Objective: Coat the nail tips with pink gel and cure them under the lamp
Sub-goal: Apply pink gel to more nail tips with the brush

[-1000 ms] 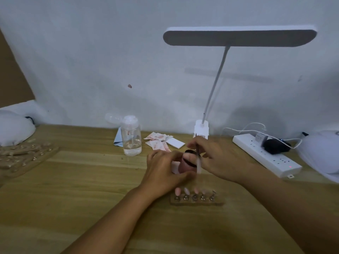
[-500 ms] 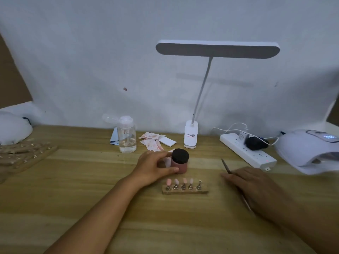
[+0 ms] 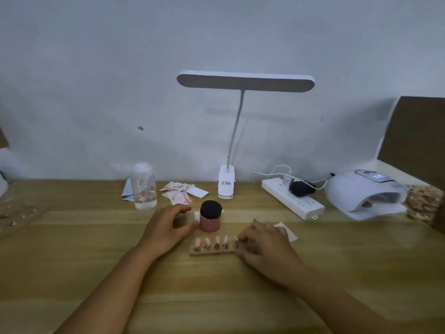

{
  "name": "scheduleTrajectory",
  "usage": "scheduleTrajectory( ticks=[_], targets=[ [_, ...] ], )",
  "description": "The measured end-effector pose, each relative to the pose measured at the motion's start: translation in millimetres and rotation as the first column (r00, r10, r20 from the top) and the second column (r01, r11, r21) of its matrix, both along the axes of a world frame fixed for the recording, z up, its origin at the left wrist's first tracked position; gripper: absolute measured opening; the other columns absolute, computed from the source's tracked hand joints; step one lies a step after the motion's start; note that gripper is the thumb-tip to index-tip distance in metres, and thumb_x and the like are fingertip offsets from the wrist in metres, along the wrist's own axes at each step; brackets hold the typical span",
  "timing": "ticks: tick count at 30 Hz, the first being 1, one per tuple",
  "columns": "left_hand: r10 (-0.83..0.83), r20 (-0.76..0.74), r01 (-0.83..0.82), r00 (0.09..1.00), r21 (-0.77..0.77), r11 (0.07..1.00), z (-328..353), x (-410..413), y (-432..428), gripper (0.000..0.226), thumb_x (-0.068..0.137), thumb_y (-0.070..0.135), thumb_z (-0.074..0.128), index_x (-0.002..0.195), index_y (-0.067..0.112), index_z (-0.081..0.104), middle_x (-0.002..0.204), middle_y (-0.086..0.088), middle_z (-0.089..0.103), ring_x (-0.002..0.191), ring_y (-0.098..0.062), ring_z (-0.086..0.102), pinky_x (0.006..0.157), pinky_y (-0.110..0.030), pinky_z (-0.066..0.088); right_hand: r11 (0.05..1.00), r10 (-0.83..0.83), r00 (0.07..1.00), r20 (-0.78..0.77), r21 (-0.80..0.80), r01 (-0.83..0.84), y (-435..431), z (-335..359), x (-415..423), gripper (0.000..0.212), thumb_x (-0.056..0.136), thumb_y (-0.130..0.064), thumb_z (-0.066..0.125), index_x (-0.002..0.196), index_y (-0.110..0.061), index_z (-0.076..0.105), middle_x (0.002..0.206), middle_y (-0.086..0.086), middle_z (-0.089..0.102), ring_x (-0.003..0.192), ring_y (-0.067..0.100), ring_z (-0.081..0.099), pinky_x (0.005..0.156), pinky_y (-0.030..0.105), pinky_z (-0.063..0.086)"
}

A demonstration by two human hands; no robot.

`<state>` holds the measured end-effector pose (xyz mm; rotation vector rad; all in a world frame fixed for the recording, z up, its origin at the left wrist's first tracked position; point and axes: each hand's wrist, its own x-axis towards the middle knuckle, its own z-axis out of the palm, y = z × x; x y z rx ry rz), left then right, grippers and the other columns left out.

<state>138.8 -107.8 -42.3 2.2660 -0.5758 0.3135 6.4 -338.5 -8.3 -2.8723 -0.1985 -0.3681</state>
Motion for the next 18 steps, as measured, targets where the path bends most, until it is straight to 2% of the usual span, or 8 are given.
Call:
scheduleTrajectory(
  ticks=[4, 7, 8, 10, 11, 12, 14, 18],
  targets=[
    [0.079, -0.011, -0.08, 0.997, -0.097, 0.992, 1, 5, 2, 0.032, 0.086, 0.034, 0.073, 0.116, 0.025, 0.067, 0.109, 0.011, 0.065, 0.103, -0.01, 0.058, 0.086, -0.032, 0.047, 0.993, -0.021, 0.981, 0.192, -0.112, 0.043, -24, 8, -42, 0.029, 0.088, -0.056, 0.05, 0.107, -0.039, 0.065, 0.107, -0.02, 0.058, 0.101, 0.007, 0.049, 0.087, 0.034, 0.036],
    [0.169, -0.049, -0.176, 0.984, -0.266, 0.948, 3, 6, 3, 0.016, 0.088, 0.031, 0.072, 0.104, 0.033, 0.067, 0.1, 0.016, 0.066, 0.098, -0.011, 0.06, 0.08, -0.03, 0.043, 0.97, -0.234, 0.887, 0.398, 0.034, 0.241, -90, -1, -98, 0.01, 0.08, -0.045, 0.068, 0.088, -0.04, 0.07, 0.087, -0.02, 0.062, 0.076, 0.01, 0.057, 0.066, 0.03, 0.045],
    [0.216, -0.047, -0.219, 0.975, -0.328, 0.919, 4, 5, 5, 0.011, 0.089, 0.031, 0.071, 0.097, 0.036, 0.067, 0.095, 0.02, 0.065, 0.095, -0.013, 0.061, 0.077, -0.031, 0.044, 0.921, -0.388, 0.841, 0.376, 0.138, 0.364, -117, -2, -116, 0.011, 0.077, -0.038, 0.077, 0.084, -0.041, 0.07, 0.085, -0.019, 0.063, 0.073, 0.011, 0.059, 0.065, 0.028, 0.046],
    [0.329, -0.003, -0.294, 0.944, -0.455, 0.84, 11, 3, 1, 0.008, 0.088, 0.032, 0.071, 0.086, 0.035, 0.064, 0.086, 0.022, 0.063, 0.086, -0.015, 0.063, 0.073, -0.031, 0.045, 0.708, -0.682, 0.715, 0.154, 0.385, 0.592, -176, -1, -147, 0.013, 0.075, -0.035, 0.08, 0.079, -0.044, 0.07, 0.083, -0.013, 0.067, 0.075, 0.016, 0.062, 0.065, 0.031, 0.048],
    [0.372, 0.025, -0.305, 0.928, -0.522, 0.797, 19, 0, -4, 0.007, 0.088, 0.034, 0.069, 0.085, 0.033, 0.062, 0.081, 0.021, 0.063, 0.082, -0.014, 0.063, 0.072, -0.029, 0.046, 0.608, -0.766, 0.638, 0.078, 0.411, 0.68, -206, -2, -157, 0.007, 0.078, -0.04, 0.076, 0.084, -0.041, 0.072, 0.084, -0.008, 0.068, 0.078, 0.02, 0.063, 0.068, 0.035, 0.051],
    [0.384, 0.06, -0.282, 0.921, -0.575, 0.768, 30, -5, -11, 0.007, 0.087, 0.035, 0.066, 0.084, 0.033, 0.061, 0.076, 0.019, 0.063, 0.078, -0.01, 0.062, 0.071, -0.023, 0.046, 0.541, -0.819, 0.573, 0.031, 0.375, 0.753, -231, -1, -161, 0.014, 0.08, -0.044, 0.071, 0.091, -0.035, 0.073, 0.085, -0.004, 0.069, 0.081, 0.024, 0.064, 0.073, 0.039, 0.053],
    [0.326, 0.164, -0.168, 0.931, -0.601, 0.781, 55, -26, -36, 0.009, 0.085, 0.041, 0.06, 0.08, 0.033, 0.059, 0.074, 0.019, 0.064, 0.07, 0.002, 0.058, 0.064, -0.007, 0.041, 0.476, -0.863, 0.505, -0.015, 0.309, 0.823, -266, 0, -151, 0.028, 0.085, -0.048, 0.065, 0.098, -0.025, 0.074, 0.091, 0.001, 0.071, 0.086, 0.029, 0.065, 0.074, 0.044, 0.054],
    [-0.009, 0.236, 0.118, 0.972, -0.454, 0.883, 68, -82, -116, 0.023, 0.076, 0.053, 0.055, 0.073, 0.03, 0.06, 0.068, 0.013, 0.063, 0.061, -0.003, 0.057, 0.056, -0.014, 0.04, 0.358, -0.922, 0.386, -0.023, 0.323, 0.876, -289, 6, -101, 0.026, 0.089, -0.044, 0.064, 0.095, -0.021, 0.073, 0.098, 0.012, 0.071, 0.093, 0.036, 0.064, 0.067, 0.033, 0.044]
  ],
)
